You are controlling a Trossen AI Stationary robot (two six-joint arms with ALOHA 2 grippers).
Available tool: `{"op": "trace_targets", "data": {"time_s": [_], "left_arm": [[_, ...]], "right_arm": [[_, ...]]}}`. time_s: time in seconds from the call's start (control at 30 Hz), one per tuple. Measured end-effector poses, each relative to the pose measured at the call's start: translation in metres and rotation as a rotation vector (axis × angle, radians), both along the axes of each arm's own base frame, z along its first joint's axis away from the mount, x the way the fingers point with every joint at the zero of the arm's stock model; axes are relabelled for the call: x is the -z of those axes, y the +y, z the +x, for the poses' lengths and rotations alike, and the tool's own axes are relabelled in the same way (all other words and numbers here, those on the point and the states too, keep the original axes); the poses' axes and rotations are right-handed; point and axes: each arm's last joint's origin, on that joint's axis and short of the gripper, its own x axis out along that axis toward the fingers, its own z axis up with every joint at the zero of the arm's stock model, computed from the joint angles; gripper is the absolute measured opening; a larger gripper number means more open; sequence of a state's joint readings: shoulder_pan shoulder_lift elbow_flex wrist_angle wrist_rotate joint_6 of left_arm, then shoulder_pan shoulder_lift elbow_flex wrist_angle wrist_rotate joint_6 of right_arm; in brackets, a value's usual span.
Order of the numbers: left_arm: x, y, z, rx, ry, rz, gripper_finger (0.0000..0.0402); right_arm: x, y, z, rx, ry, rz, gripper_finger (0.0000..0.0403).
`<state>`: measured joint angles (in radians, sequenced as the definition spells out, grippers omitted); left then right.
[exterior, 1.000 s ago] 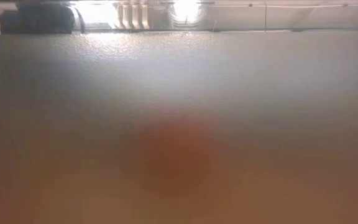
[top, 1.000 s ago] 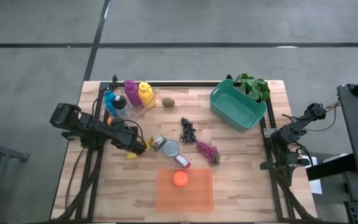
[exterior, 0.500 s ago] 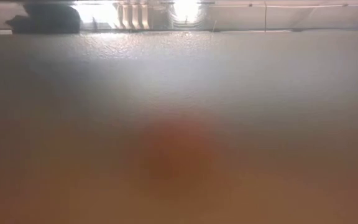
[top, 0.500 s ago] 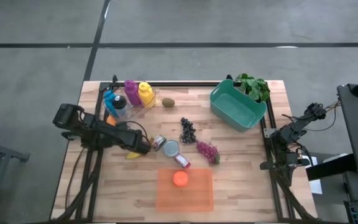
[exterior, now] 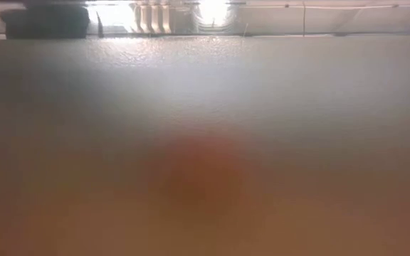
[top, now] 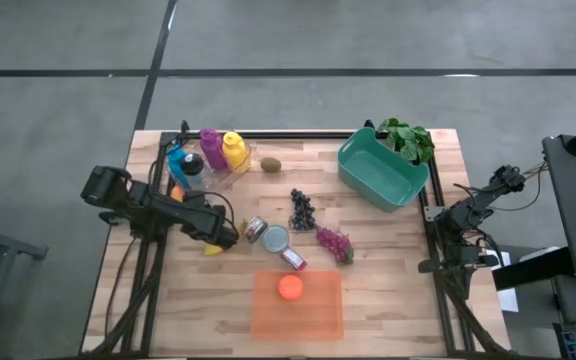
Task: Pick & Place Food Item
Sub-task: Put the yellow mango into the orange bin
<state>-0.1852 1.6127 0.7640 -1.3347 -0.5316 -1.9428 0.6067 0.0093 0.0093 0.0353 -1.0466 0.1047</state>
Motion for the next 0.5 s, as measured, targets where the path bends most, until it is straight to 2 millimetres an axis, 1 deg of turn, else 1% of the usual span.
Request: {"op": "trace_targets", "data": {"time_s": [0.1, 0.3, 0.5], "left_arm": [[0.012, 0.002, -0.008, 0.008, -0.002, 0.003, 0.0194], [0.015, 0.003, -0.006, 0.027, -0.029, 0.066, 0.0194], [0.024, 0.004, -0.006, 0.031, -0.098, 0.064, 0.0194]], "right_arm": [[0.0, 0.0, 0.0, 0.0, 0.0, 0.0, 0.0008], [0.0, 0.0, 0.0, 0.0, 0.0, 0.0, 0.0008], [0.0, 0.0, 0.0, 0.0, 0.0, 0.0, 0.0008]]}}
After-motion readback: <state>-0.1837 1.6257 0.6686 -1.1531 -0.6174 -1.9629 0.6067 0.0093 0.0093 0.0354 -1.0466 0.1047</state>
